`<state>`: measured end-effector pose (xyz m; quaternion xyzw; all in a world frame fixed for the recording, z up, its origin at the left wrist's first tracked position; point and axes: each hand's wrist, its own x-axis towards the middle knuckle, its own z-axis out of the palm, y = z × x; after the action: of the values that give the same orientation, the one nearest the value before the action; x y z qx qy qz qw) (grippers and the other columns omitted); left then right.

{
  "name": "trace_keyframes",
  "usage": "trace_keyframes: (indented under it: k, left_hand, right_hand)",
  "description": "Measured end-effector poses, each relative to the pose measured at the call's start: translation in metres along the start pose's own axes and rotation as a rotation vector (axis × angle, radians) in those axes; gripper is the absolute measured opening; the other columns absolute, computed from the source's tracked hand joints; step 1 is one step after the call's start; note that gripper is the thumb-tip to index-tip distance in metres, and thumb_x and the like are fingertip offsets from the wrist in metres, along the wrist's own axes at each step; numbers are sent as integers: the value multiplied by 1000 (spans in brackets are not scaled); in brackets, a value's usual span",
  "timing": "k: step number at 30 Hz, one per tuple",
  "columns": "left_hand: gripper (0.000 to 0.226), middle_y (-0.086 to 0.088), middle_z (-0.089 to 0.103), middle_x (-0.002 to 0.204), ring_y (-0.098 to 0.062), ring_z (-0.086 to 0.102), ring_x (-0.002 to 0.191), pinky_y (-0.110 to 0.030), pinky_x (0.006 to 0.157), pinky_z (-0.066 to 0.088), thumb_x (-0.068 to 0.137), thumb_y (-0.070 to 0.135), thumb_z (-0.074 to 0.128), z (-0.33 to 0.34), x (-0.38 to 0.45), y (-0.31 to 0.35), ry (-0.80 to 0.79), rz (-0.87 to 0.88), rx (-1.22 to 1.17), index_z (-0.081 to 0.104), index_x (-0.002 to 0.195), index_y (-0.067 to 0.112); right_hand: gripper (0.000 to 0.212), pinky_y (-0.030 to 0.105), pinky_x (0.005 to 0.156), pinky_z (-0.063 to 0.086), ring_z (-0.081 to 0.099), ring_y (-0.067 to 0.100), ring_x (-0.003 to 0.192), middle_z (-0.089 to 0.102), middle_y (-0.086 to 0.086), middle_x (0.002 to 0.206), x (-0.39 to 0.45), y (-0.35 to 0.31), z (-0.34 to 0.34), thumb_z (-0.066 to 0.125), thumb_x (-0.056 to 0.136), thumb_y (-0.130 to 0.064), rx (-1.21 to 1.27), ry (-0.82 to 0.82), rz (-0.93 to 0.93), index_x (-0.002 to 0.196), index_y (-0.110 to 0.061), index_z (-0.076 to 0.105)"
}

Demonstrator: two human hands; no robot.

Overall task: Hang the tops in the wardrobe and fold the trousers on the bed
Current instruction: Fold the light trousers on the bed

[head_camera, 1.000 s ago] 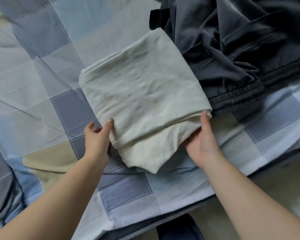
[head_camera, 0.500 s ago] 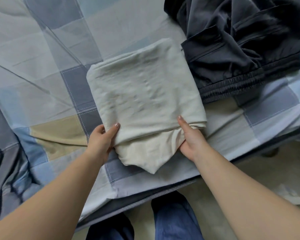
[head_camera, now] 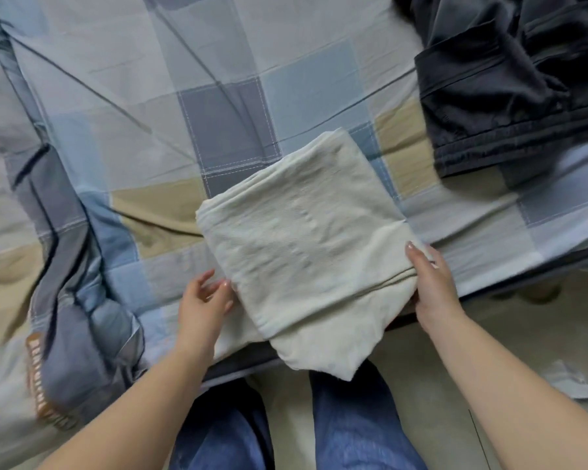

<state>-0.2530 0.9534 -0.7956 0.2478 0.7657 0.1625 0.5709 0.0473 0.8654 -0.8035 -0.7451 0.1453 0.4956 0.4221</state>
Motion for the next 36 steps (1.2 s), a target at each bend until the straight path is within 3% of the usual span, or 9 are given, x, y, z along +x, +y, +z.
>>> trace_keyframes:
  k: [5, 12, 14, 19, 22, 26, 29, 32, 36]
  left_hand:
    - [28, 6, 63, 105, 2, 59, 91, -25, 87, 49, 92, 17, 60, -1, 37, 65, 49, 373, 180, 56, 119, 21]
    - [13, -7, 65, 96, -21, 62, 88, -38, 82, 52, 86, 27, 69, 0, 65, 110, -84, 668, 765, 67, 96, 19]
    - [16, -5, 63, 89, -22, 60, 84, -38, 79, 52, 82, 27, 72, -2, 67, 116, -135, 756, 813, 60, 87, 18]
    - [29, -3, 59, 83, -25, 56, 80, -41, 75, 48, 79, 35, 74, -4, 73, 127, -287, 771, 1052, 55, 86, 14]
    - [36, 0, 51, 71, -23, 48, 70, -37, 65, 41, 79, 42, 73, 1, 78, 138, -380, 736, 1131, 50, 78, 14]
    - [31, 6, 47, 64, -14, 41, 61, -32, 59, 41, 83, 30, 71, -3, 83, 141, -476, 687, 956, 47, 70, 16]
    - [11, 2, 62, 79, -12, 54, 75, -33, 75, 46, 88, 22, 66, -8, 86, 139, -551, 543, 775, 61, 79, 22]
    - [8, 1, 71, 91, -9, 60, 85, -29, 84, 46, 89, 25, 65, -10, 91, 140, -554, 413, 703, 69, 82, 24]
    - [14, 17, 60, 64, 6, 47, 54, -7, 53, 37, 90, 27, 64, -6, 94, 137, -451, 400, 639, 67, 78, 22]
  right_hand:
    - [40, 23, 87, 43, 58, 6, 97, 63, -8, 111, 20, -49, 9, 60, 89, -34, -517, 19, -420, 127, -27, 54]
    - [56, 30, 109, 28, 35, 22, 135, 37, 6, 147, 30, -107, 113, 59, 90, -28, -1286, -353, -961, 143, -25, 40]
    - [53, 38, 110, 30, 38, 27, 132, 42, 10, 141, 31, -122, 135, 61, 89, -26, -1450, -406, -1156, 139, -23, 46]
    - [22, 39, 82, 41, 58, 33, 100, 63, 9, 105, 25, -139, 165, 57, 87, -26, -1762, -593, -1467, 106, -16, 64]
    - [14, 35, 70, 40, 59, 33, 90, 65, 8, 98, 24, -148, 163, 58, 87, -21, -1685, -657, -1482, 98, -14, 60]
    - [13, 34, 67, 40, 59, 31, 83, 66, 6, 91, 24, -151, 158, 59, 87, -24, -1649, -741, -1463, 93, -13, 60]
    - [25, 29, 67, 30, 53, 22, 81, 59, -2, 82, 25, -151, 169, 49, 93, -40, -1702, -737, -1248, 94, -20, 63]
    - [18, 27, 69, 32, 53, 17, 86, 58, -6, 86, 29, -153, 184, 54, 93, -36, -1665, -722, -1018, 100, -24, 66]
    - [19, 27, 72, 39, 59, 20, 90, 64, -4, 89, 30, -154, 195, 69, 84, -31, -1785, -714, -990, 101, -23, 66]
